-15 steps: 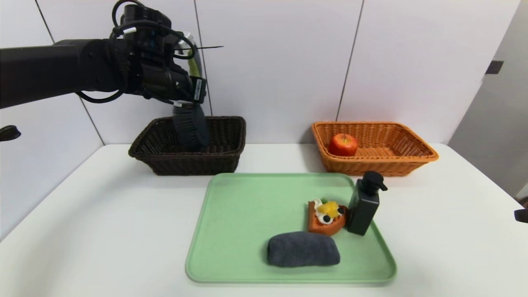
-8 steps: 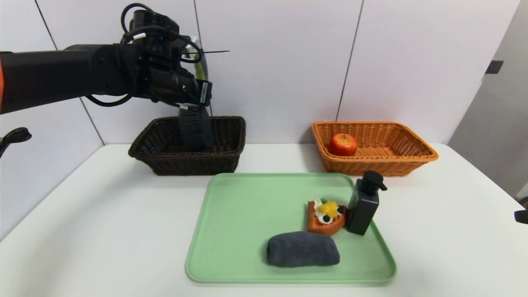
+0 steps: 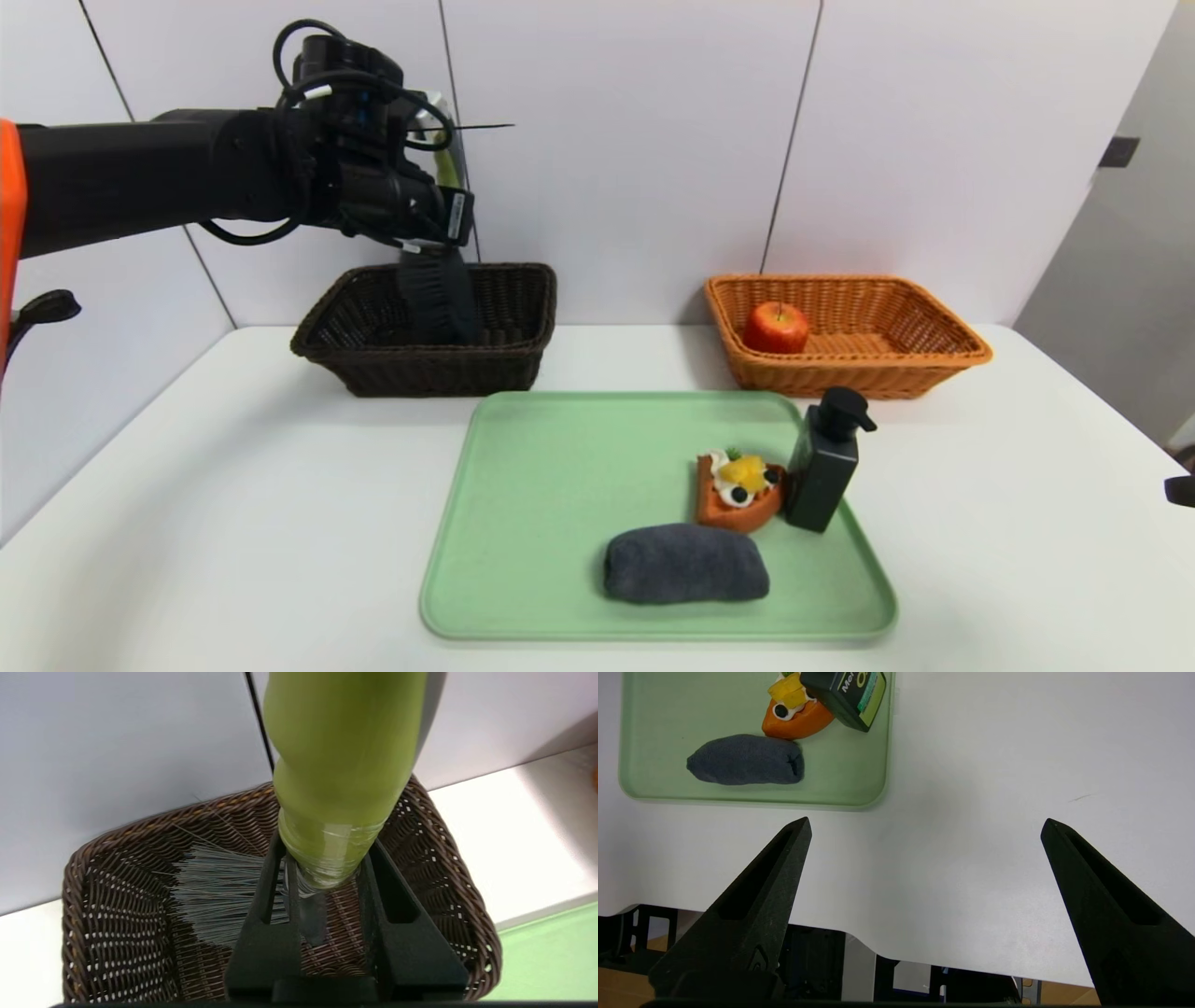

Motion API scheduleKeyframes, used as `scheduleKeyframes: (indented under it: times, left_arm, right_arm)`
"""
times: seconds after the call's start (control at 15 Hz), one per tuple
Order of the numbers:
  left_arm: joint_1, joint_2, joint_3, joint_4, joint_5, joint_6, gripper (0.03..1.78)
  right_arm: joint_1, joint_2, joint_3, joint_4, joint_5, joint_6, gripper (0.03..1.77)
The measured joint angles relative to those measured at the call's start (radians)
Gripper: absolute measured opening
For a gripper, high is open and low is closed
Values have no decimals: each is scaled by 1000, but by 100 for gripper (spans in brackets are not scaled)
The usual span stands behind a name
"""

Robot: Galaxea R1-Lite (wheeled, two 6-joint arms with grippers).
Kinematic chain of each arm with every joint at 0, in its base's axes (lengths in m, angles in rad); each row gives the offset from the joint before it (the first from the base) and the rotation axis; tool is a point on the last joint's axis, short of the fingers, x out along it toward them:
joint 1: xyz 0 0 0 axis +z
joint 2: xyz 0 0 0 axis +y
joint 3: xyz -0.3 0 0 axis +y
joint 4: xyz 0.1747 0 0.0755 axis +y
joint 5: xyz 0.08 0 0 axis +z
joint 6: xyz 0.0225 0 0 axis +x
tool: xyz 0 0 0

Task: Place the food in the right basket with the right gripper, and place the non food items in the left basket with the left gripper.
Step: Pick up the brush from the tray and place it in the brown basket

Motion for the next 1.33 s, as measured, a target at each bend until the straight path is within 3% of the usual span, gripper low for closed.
scheduleKeyframes:
  times: [0.2,0.47,1.07,1.33]
  left_arm:
    - [-1,-1,-2,-2,-15,-57,38]
    - [29,-9,-7,-11,-86,-169,38]
    - [77,-7,-3,-45,-127,-192,38]
    - [74,-3,-1,-46,-126,-193,93]
  right_arm:
    - [0,0,0,0,0,1,170]
    - [0,-4,4,0,-1,-2,170]
    - [0,-7,5,0,-2,-4,170]
    - [0,-7,4,0,-1,-5,170]
